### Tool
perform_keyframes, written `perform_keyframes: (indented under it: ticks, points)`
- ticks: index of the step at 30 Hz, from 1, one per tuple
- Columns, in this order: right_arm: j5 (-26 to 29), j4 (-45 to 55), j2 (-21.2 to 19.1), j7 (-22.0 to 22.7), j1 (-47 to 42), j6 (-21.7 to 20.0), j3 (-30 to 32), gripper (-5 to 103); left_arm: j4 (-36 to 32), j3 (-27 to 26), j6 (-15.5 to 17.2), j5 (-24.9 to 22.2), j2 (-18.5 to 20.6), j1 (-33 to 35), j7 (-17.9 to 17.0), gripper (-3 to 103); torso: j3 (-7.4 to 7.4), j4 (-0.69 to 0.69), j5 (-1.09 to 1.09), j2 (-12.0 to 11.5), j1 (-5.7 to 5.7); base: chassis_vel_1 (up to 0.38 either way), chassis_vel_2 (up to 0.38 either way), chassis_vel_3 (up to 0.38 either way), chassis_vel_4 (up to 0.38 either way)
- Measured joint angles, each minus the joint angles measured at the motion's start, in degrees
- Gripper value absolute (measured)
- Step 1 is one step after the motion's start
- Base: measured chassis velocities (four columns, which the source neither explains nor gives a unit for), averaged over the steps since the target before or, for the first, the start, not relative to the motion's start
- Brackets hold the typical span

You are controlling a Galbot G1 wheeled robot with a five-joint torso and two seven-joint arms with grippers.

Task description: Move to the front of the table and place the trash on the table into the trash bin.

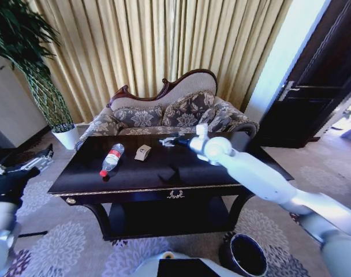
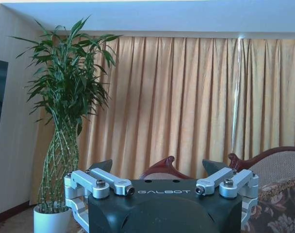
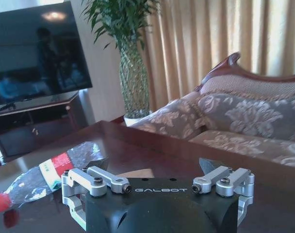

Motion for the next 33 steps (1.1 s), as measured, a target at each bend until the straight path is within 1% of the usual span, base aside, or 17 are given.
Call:
perform_keyframes:
  ticks: [2,3,6,8,9,18,27,33]
  points:
    - [-0.85,-1.56,2.46,0.08,0.12,-0.79,-0.46,100,0.00,-0.05,-0.10,0.32,0.04,0.51,0.24,100,0.00,-0.01,0.01,0.00,0.00,0.000,0.000,0.000,0.000]
    - [-0.85,-1.56,2.46,0.08,0.12,-0.79,-0.46,100,0.00,-0.05,-0.10,0.32,0.04,0.51,0.24,100,0.00,-0.01,0.01,0.00,0.00,0.000,0.000,0.000,0.000]
    - [-1.95,-3.80,5.24,0.13,0.53,-1.53,-1.40,100,0.00,-0.26,-0.29,0.58,0.02,1.09,0.56,100,0.00,0.00,0.01,0.00,0.00,0.000,0.000,0.000,0.000]
    - [-2.14,-4.23,5.60,0.13,0.62,-1.61,-1.60,100,0.00,-0.26,-0.32,0.60,-0.01,1.13,0.56,100,0.00,0.00,0.01,0.00,0.00,0.000,0.000,0.000,0.000]
    - [-2.55,-5.64,6.62,0.13,0.93,-1.83,-2.16,100,0.00,-0.25,-0.37,0.68,-0.03,1.16,0.52,100,0.00,-0.01,0.00,0.00,0.00,0.000,0.000,0.000,0.000]
    - [-3.03,-10.55,9.24,0.10,1.87,-2.81,-3.86,100,0.00,0.30,-0.36,1.01,-0.08,1.09,0.33,100,0.00,-0.01,0.01,0.00,0.00,0.000,0.000,0.000,0.000]
    - [-2.07,-11.72,10.53,0.03,1.97,-4.02,-4.82,100,0.00,0.63,-0.32,1.72,-0.32,1.16,0.25,100,-0.01,-0.01,0.01,0.00,0.00,0.000,0.000,0.000,0.000]
    - [-1.82,-14.07,12.20,-0.04,1.85,-4.25,-5.18,100,0.00,0.57,-0.31,1.78,-0.50,1.29,0.23,100,0.00,-0.01,0.02,0.00,0.00,0.000,0.000,0.000,0.000]
